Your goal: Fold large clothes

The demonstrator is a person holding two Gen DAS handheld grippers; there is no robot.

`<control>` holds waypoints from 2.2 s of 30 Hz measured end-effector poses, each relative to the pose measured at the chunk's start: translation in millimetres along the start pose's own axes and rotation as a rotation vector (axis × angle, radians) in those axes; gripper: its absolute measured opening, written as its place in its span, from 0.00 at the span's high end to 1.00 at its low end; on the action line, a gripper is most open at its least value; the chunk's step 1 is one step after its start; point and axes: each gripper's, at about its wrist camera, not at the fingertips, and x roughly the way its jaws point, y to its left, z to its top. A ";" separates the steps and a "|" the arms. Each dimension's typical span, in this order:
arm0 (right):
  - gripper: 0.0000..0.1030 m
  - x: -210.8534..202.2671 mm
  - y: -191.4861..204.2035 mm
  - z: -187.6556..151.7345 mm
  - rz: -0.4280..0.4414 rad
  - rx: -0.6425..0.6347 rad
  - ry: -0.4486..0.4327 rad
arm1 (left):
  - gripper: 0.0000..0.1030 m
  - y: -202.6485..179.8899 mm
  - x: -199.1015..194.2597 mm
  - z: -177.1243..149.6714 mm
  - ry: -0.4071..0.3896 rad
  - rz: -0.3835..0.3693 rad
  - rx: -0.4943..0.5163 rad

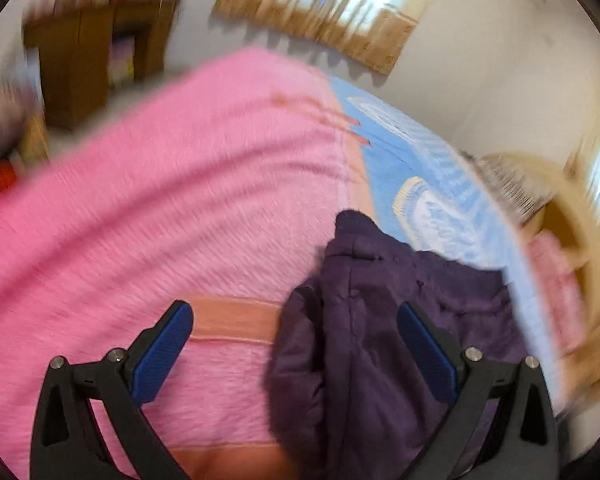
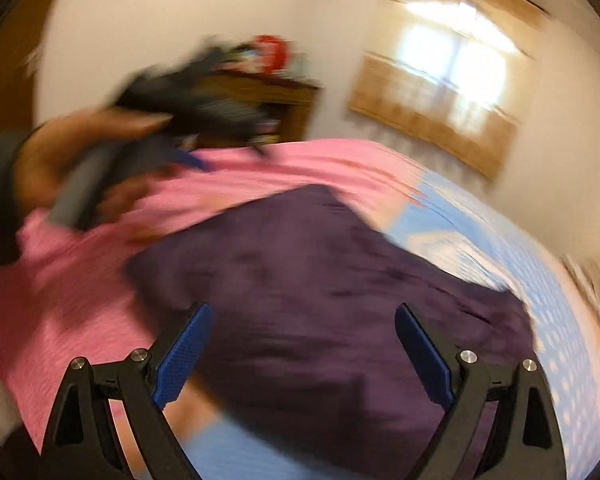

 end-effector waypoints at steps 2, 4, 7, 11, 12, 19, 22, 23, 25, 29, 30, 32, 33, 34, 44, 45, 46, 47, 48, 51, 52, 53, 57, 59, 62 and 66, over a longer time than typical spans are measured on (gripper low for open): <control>0.10 10.4 29.8 1.0 0.008 -0.083 0.001 | 0.00 13.7 22.6 -1.4 0.073 -0.130 -0.095; 0.10 19.5 49.6 3.3 -0.024 -0.153 -0.004 | 0.00 12.0 39.4 -6.9 0.107 -0.169 -0.114; 0.10 38.3 66.4 11.1 -0.059 -0.223 -0.009 | 0.00 2.8 56.8 -11.8 0.154 -0.225 -0.087; 0.11 61.4 75.2 16.9 -0.082 -0.281 0.014 | 0.10 -3.1 70.5 -13.3 0.204 -0.290 -0.040; 0.24 62.2 73.1 16.5 -0.065 -0.281 0.017 | 0.14 -3.2 74.2 -13.0 0.222 -0.307 -0.032; 0.78 46.3 79.4 21.7 -0.024 -0.265 0.041 | 0.79 -12.5 58.4 -22.2 0.190 -0.363 0.038; 0.82 32.5 86.2 23.4 0.010 -0.261 0.058 | 0.86 -16.8 42.6 -23.6 0.157 -0.366 0.038; 0.83 25.9 90.5 25.4 0.025 -0.259 0.051 | 0.87 -19.1 32.1 -25.3 0.140 -0.364 0.046; 0.83 10.5 102.1 29.3 0.069 -0.239 0.024 | 0.88 -14.2 7.8 -26.1 0.114 -0.360 0.052; 0.84 -26.3 112.0 45.5 0.194 -0.183 -0.074 | 0.88 -10.2 -29.5 -24.6 0.072 -0.345 0.028; 0.85 -37.3 110.1 50.7 0.225 -0.164 -0.108 | 0.88 -6.5 -42.5 -23.7 0.062 -0.348 0.005; 0.86 -54.7 96.7 59.5 0.284 -0.105 -0.157 | 0.88 -5.0 -57.1 -18.0 0.045 -0.348 -0.024; 0.86 -62.8 89.1 61.1 0.303 -0.076 -0.182 | 0.88 -6.0 -62.9 -12.8 0.037 -0.350 -0.031; 0.86 -72.7 78.2 62.4 0.317 -0.045 -0.206 | 0.88 -12.9 -67.6 -8.1 0.032 -0.356 -0.033; 0.88 -137.0 -73.4 6.5 0.234 0.305 -0.340 | 0.70 -217.3 -24.1 30.5 0.067 -0.411 0.208; 0.88 -137.5 -87.1 -6.2 0.220 0.352 -0.334 | 0.70 -235.8 -12.5 29.3 0.085 -0.427 0.216; 0.88 -137.7 -99.7 -20.6 0.211 0.399 -0.322 | 0.71 -256.8 4.1 29.6 0.098 -0.456 0.217; 0.88 -136.7 -109.3 -33.0 0.204 0.435 -0.310 | 0.72 -269.8 9.3 28.6 0.097 -0.461 0.229; 0.88 -133.5 -119.1 -48.7 0.202 0.475 -0.287 | 0.72 -285.4 21.6 25.0 0.102 -0.451 0.254; 0.88 -122.8 -134.4 -93.3 0.211 0.570 -0.216 | 0.72 -323.1 76.3 7.4 0.160 -0.478 0.319; 0.88 -120.4 -135.7 -101.7 0.213 0.582 -0.198 | 0.72 -331.8 98.4 -3.3 0.193 -0.476 0.317; 0.88 -119.0 -135.3 -114.3 0.218 0.594 -0.171 | 0.72 -339.0 113.9 -14.3 0.230 -0.484 0.333; 0.86 -116.2 -156.2 -165.3 0.269 0.706 -0.099 | 0.72 -354.7 165.4 -57.0 0.313 -0.478 0.345; 0.82 -116.2 -175.9 -180.2 0.257 0.739 -0.101 | 0.72 -365.7 174.5 -65.9 0.310 -0.516 0.327; 0.79 -123.8 -177.4 -175.0 0.243 0.765 -0.103 | 0.72 -380.5 174.4 -73.9 0.289 -0.528 0.397; 0.69 -137.4 -184.0 -170.4 0.237 0.763 -0.134 | 0.72 -371.4 179.0 -70.6 0.288 -0.533 0.370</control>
